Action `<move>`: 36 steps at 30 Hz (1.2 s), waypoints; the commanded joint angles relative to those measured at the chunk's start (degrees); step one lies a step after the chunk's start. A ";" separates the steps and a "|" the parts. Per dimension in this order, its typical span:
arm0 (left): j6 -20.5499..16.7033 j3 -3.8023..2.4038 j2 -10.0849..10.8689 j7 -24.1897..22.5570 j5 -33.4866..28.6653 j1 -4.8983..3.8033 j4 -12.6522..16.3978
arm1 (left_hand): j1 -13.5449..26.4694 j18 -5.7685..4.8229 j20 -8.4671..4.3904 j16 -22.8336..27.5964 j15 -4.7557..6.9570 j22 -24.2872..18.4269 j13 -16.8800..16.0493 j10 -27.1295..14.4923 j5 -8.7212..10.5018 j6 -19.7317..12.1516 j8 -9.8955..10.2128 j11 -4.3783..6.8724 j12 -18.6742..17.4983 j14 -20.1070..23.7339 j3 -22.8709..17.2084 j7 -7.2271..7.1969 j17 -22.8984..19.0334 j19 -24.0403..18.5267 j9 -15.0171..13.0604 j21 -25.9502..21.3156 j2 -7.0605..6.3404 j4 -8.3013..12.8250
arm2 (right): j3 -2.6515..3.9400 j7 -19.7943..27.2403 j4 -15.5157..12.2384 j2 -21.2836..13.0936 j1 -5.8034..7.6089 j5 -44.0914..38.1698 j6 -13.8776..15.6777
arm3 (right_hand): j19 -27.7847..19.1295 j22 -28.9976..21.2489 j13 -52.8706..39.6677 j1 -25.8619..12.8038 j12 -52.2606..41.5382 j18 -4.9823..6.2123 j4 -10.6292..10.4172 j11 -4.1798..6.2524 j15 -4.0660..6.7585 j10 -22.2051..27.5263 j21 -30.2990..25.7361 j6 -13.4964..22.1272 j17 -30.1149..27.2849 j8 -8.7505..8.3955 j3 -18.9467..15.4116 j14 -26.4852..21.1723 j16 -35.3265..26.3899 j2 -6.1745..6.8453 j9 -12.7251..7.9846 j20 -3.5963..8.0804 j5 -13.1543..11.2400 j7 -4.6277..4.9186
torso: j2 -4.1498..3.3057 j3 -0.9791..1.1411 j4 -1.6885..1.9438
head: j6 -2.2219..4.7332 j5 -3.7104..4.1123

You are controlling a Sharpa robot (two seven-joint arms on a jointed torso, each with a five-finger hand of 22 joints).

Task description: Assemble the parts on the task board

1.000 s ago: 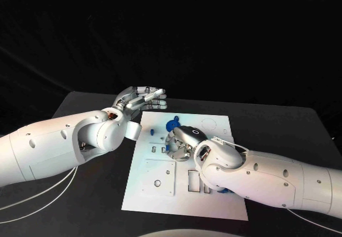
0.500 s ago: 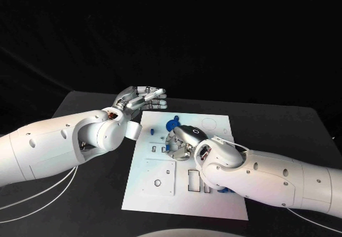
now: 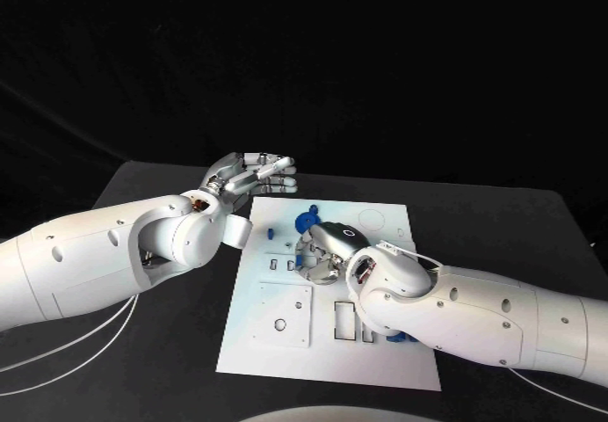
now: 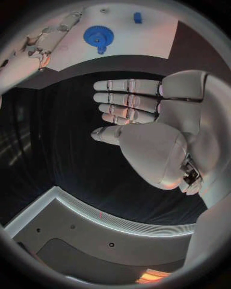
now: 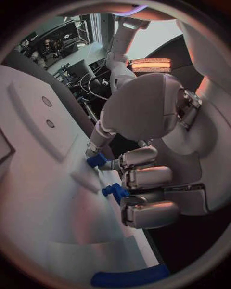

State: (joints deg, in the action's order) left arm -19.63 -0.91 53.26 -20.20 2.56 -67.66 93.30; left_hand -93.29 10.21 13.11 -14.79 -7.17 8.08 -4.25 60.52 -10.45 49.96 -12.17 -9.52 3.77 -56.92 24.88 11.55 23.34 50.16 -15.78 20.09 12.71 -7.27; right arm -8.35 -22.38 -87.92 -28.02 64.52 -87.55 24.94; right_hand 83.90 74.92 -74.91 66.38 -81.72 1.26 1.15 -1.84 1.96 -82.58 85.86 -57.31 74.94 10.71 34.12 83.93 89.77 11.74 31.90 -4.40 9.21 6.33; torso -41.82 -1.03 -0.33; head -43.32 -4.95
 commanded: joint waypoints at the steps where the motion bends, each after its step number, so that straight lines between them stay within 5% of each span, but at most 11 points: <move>1: 0.97 -0.05 -0.11 -0.23 -0.10 -0.09 0.08 | -0.11 -0.01 0.02 0.19 0.04 -0.08 0.03 -0.24 -0.01 -0.26 0.21 -0.03 -0.03 0.26 0.68 -0.04 0.07 -0.50 -0.05 0.23 0.27 0.14 | -0.16 0.15 0.27 0.05 -0.24 -0.26 -1.62 | 2.72 12.01 -5.74 0.02 0.36 0.06 -0.12 -0.08 -0.16 0.32 -0.24 0.45 15.06 -0.32 -0.37 6.07 0.23 0.75 -0.11 -0.02 0.05 0.08 | -0.01 0.00 0.01 | -0.06 0.06; 16: 1.02 -0.05 -0.44 -0.15 -0.10 -0.09 -0.12 | -0.13 -0.02 0.04 0.30 -0.01 -0.11 0.03 -0.25 0.01 -0.27 0.23 -0.05 -0.04 0.41 0.82 -0.03 0.16 -0.67 -0.11 0.18 0.34 0.17 | -0.18 0.84 0.53 0.10 -0.40 -0.25 -1.11 | 2.59 11.91 -5.57 -1.49 0.53 0.12 -0.87 -0.39 -0.48 0.42 -0.49 0.76 15.06 -0.64 -1.74 6.07 0.23 1.94 -0.35 -0.36 0.88 0.36 | 0.03 0.01 0.03 | -0.17 0.09; 28: 1.06 -0.05 -0.47 -0.12 -0.10 -0.09 -0.16 | -0.14 -0.03 0.06 0.36 -0.03 -0.13 0.04 -0.28 0.01 -0.32 0.26 -0.07 -0.05 0.48 0.90 -0.01 0.22 -0.74 -0.14 0.16 0.35 0.19 | -0.18 1.10 0.45 0.00 -0.46 -0.26 0.42 | 2.33 11.70 -5.13 -2.19 0.93 0.25 -3.46 -0.60 -0.68 0.79 -1.06 1.83 15.06 -1.39 -7.33 6.07 0.23 2.04 -0.86 -0.60 -4.58 0.53 | 0.01 -0.01 0.00 | -0.14 0.03; 36: 1.17 -0.05 -0.49 -0.08 -0.09 -0.09 -0.35 | -0.16 -0.03 0.07 0.39 -0.04 -0.13 0.04 -0.30 0.01 -0.33 0.27 -0.08 -0.05 0.52 0.95 -0.01 0.25 -0.78 -0.16 0.15 0.36 0.21 | -0.18 1.51 0.17 -0.21 -0.58 -0.56 2.44 | 2.19 11.60 -4.71 -1.11 1.33 0.32 -5.01 -0.96 -0.99 1.27 -1.37 3.27 15.06 -2.04 -10.46 6.07 0.23 1.57 -1.18 -0.86 -5.45 0.92 | 0.03 0.03 0.00 | -0.18 0.05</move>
State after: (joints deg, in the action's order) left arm -19.53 -0.91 52.90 -20.00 2.56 -67.66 92.92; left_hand -93.29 10.20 13.10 -14.79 -7.18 8.02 -4.25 60.52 -10.45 49.96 -12.17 -9.52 3.77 -56.92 24.88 11.55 23.50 49.75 -15.88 20.09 12.71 -7.27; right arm -8.51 -21.47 -87.60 -28.21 64.03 -87.51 26.06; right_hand 83.90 74.94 -74.90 65.03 -80.69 1.26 -3.89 -2.87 1.32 -81.56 84.84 -54.39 74.92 8.95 23.88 84.13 89.77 13.57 30.73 -4.83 3.98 7.22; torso -41.80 -1.03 -0.33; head -43.46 -4.92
